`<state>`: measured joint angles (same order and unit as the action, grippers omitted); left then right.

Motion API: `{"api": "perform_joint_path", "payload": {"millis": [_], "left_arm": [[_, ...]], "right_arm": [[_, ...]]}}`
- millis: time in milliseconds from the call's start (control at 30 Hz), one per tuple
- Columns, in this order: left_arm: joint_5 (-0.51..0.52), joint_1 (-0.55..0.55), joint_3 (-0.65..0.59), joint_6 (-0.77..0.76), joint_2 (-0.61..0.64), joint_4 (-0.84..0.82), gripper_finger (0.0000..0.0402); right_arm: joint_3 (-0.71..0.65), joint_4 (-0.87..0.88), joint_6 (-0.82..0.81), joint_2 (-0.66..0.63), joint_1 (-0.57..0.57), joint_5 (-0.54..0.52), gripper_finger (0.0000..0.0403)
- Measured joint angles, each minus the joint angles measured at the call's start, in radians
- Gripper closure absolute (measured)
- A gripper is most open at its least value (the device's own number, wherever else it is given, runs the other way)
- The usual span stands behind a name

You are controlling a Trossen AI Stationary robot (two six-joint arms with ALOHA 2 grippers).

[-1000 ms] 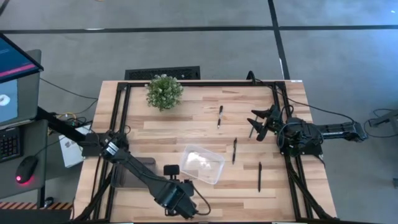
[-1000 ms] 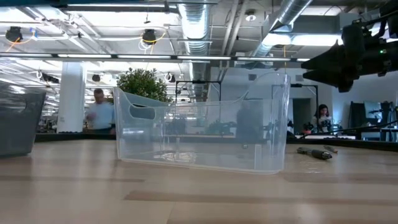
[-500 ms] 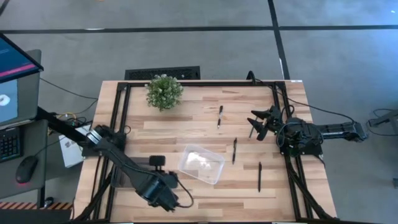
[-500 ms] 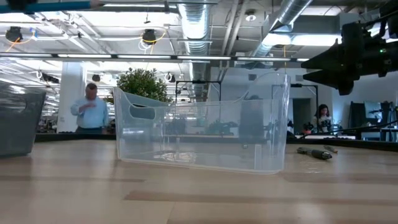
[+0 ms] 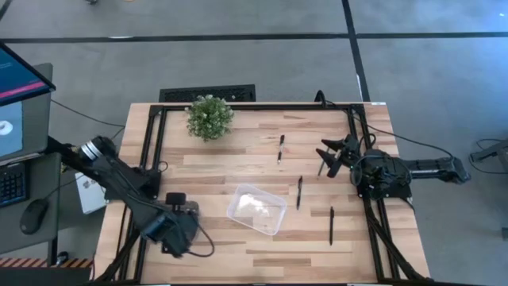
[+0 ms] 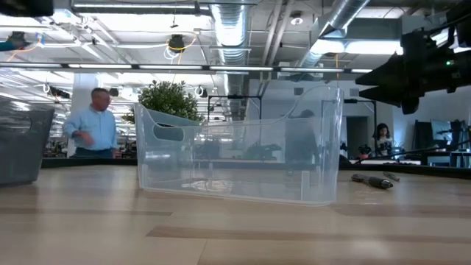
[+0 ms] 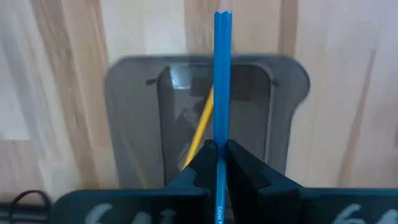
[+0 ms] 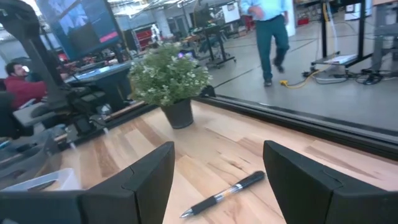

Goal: Sort pens & pencils
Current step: Put the blue pencil into the black bin

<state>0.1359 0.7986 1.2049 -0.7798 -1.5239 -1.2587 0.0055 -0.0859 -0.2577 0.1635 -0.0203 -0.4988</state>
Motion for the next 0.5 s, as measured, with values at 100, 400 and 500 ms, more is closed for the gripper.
{"api": "perform_joint_path", "payload": {"millis": [100,400,500], "left_arm": [[-0.023,0.040,-0.077,-0.018,0.064,0.012,0.0395],[-0.132,0.085,-0.295,0.089,0.155,0.018,0.0395],[-0.124,0.084,-0.333,0.164,0.158,0.023,0.0395]], "right_arm": [[0.000,0.010,0.000,0.000,-0.017,0.000,0.0135],[0.000,0.001,-0.116,0.000,-0.075,0.000,0.0135],[0.000,0.003,-0.144,0.000,-0.086,0.000,0.0135]]}}
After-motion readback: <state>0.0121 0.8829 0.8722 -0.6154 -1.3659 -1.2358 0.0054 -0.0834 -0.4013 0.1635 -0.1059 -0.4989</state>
